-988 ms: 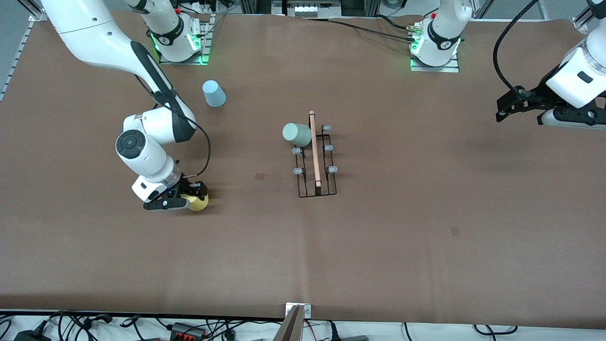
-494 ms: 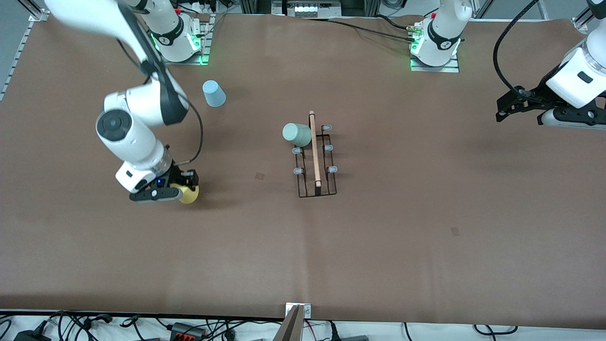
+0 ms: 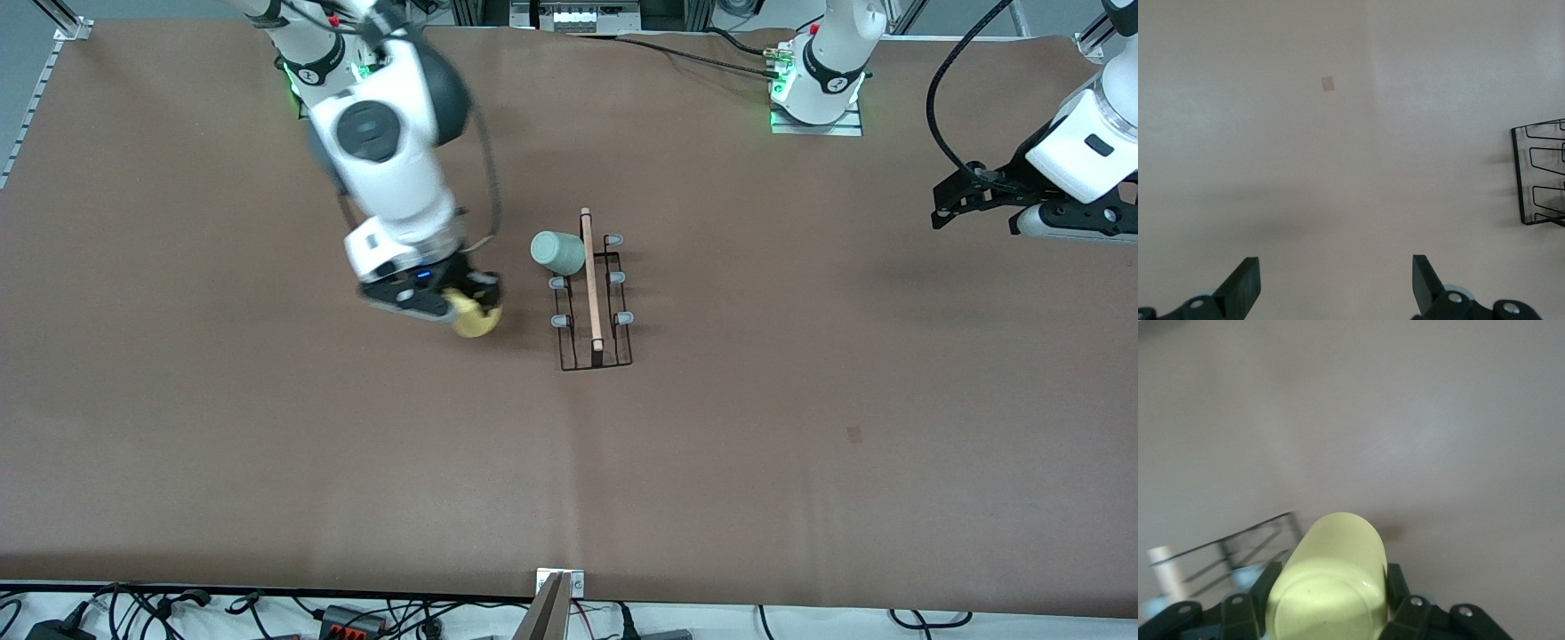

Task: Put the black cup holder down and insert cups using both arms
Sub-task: 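Carry the yellow cup to the rack and lower it onto a peg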

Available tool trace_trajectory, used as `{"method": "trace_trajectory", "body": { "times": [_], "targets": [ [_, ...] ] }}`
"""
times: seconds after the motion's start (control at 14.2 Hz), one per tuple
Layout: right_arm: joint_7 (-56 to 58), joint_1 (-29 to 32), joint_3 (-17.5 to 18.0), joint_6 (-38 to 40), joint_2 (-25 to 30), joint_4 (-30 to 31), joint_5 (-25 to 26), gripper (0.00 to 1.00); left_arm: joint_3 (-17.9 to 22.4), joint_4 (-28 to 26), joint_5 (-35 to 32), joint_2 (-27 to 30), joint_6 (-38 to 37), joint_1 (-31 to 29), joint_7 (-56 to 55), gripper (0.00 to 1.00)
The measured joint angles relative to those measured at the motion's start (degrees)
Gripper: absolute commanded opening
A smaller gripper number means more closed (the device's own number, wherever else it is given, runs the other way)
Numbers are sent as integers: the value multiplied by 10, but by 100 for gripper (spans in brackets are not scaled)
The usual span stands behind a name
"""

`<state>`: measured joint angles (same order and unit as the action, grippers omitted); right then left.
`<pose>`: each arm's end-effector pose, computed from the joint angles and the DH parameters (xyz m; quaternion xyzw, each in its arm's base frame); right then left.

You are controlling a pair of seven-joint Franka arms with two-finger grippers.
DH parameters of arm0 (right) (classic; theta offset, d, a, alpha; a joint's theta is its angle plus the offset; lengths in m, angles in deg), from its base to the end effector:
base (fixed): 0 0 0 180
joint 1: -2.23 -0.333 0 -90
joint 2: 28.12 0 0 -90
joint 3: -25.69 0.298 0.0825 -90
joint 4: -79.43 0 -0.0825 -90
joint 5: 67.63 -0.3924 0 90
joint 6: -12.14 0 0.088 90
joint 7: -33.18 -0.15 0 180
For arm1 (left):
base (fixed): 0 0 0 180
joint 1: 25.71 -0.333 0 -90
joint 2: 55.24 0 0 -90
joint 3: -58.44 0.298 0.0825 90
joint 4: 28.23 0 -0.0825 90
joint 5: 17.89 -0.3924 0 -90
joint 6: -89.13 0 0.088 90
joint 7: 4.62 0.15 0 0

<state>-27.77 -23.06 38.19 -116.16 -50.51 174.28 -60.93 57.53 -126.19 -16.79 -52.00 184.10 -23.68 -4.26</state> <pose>0.5584 0.4083 0.3460 -0.9782 0.1807 -0.0730 0.0711 0.5512 -0.0312 0.5355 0.9996 -0.0280 0.0020 0.0092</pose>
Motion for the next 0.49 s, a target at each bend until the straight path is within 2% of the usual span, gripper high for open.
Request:
{"method": "trace_trajectory", "body": {
  "times": [0.21, 0.49],
  "targets": [
    [-96, -47, 0, 0, -56, -68, 1, 2, 0, 0, 0, 0, 0, 0, 0, 100],
    [-113, -60, -1, 1, -101, -109, 8, 3, 0, 0, 0, 0, 0, 0, 0, 100]
  ]
}}
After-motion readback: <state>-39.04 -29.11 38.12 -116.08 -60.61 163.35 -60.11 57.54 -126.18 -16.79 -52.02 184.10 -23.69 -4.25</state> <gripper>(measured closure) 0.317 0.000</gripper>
